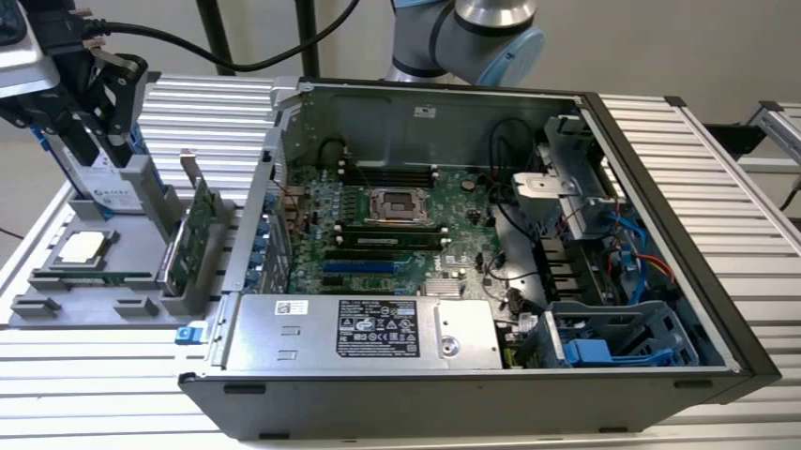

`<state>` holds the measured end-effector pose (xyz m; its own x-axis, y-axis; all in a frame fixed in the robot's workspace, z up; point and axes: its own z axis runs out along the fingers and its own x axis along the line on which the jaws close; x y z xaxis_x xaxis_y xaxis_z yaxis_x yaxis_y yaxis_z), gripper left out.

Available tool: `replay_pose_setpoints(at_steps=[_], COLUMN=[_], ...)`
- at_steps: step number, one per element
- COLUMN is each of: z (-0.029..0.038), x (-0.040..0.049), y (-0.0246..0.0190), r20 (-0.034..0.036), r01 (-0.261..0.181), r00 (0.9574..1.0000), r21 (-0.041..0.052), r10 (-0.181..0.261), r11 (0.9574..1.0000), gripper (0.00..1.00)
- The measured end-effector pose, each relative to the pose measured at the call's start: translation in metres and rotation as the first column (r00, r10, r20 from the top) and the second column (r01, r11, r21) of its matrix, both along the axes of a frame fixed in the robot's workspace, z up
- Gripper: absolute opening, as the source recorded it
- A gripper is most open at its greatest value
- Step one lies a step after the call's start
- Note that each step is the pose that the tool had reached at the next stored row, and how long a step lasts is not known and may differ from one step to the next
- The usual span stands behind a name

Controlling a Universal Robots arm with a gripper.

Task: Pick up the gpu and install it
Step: 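Pick up the gpu and move the gpu toward the slot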

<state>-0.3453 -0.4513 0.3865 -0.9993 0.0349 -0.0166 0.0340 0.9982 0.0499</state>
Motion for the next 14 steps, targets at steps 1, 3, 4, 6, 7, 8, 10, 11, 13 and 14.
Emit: replay_pose_setpoints(at_steps=[1,3,4,6,7,8,10,11,13,14], z=[0.0000,-0.0001,0.0000,-0.0001,-0.0001,-0.0001,-0.0002,-0.0002,-0.0002,-0.0002], x=[0.0000,0.0000,0.0000,0.0000,0.0000,0.0000,0.0000,0.0000,0.0000,0.0000], y=[0.0000,0.0000,0.0000,0.0000,0.0000,0.0000,0.0000,0.0000,0.0000,0.0000], r20=[0.0001,0.0000,0.0000,0.0001,0.0001,0.0000,0.0000,0.0000,0.0001,0.0001], r01=[0.000,0.000,0.000,0.000,0.000,0.000,0.000,0.000,0.000,0.000], r00=[1.0000,1.0000,1.0000,1.0000,1.0000,1.0000,1.0000,1.0000,1.0000,1.0000], r21=[0.0001,0.0000,0.0000,0.0000,0.0000,0.0000,0.0000,0.0000,0.0000,0.0001], r10=[0.000,0.000,0.000,0.000,0.000,0.000,0.000,0.000,0.000,0.000], r11=[1.0000,1.0000,1.0000,1.0000,1.0000,1.0000,1.0000,1.0000,1.0000,1.0000], gripper=[0.00,0.00,0.00,0.00,1.00,1.00,1.00,1.00,1.00,1.00])
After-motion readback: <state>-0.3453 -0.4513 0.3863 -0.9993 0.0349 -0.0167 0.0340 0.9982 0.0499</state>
